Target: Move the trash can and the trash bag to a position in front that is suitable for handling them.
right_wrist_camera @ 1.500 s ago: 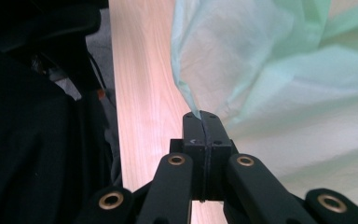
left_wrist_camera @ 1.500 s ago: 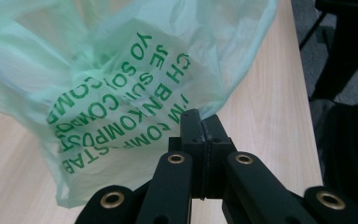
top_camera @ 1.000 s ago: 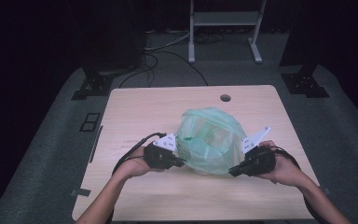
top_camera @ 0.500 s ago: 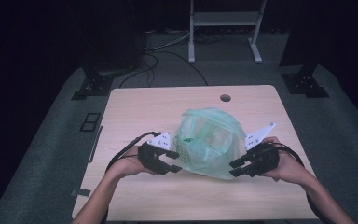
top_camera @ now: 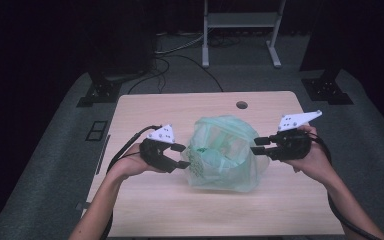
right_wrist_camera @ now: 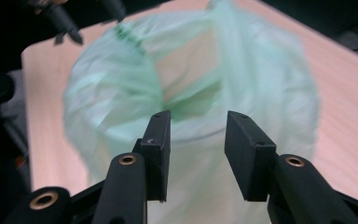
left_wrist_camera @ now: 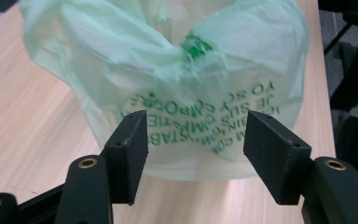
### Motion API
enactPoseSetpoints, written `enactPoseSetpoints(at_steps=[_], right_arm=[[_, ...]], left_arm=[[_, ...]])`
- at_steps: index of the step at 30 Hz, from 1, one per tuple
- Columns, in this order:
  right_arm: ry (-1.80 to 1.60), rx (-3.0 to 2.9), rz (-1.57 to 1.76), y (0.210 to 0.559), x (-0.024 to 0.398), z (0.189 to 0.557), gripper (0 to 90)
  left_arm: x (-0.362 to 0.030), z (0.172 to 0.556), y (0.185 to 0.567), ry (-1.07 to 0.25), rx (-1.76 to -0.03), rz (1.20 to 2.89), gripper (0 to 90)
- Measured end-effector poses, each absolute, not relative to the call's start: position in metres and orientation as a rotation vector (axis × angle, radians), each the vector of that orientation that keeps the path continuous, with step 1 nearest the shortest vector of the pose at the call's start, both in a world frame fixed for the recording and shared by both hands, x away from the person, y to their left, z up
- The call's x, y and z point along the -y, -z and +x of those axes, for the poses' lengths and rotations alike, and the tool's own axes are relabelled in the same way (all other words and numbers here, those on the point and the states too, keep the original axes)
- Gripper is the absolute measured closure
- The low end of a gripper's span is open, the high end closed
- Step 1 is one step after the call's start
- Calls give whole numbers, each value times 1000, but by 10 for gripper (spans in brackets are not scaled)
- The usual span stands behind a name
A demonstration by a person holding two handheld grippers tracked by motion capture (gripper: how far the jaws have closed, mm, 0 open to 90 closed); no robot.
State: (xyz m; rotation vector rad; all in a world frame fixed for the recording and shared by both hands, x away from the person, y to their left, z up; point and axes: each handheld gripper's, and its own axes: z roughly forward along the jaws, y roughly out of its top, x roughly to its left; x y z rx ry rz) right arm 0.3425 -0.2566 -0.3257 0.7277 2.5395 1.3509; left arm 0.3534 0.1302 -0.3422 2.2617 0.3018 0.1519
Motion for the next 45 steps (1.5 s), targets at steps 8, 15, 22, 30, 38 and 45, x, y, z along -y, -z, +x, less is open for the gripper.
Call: enactPoseSetpoints(at_steps=[8,15,22,30,38,45], right_arm=[[-1306,-2440,835,326,247,363,585],[-1251,-2471,849,339,236,371,583],[-1232,-2489,862,341,232,372,623],[-1210,-2568,803,337,224,361,650],[-1192,-2589,798,330,213,352,748],[-1216,-2580,812,324,214,354,780]], left_arm=[[-128,360,339,-138,-316,2215,379],[-131,363,337,-125,-339,2171,366],[-128,365,339,-112,-338,2167,356],[-130,365,336,-112,-342,2151,353],[-130,365,335,-133,-342,2149,345],[-133,368,336,-152,-377,2123,332]])
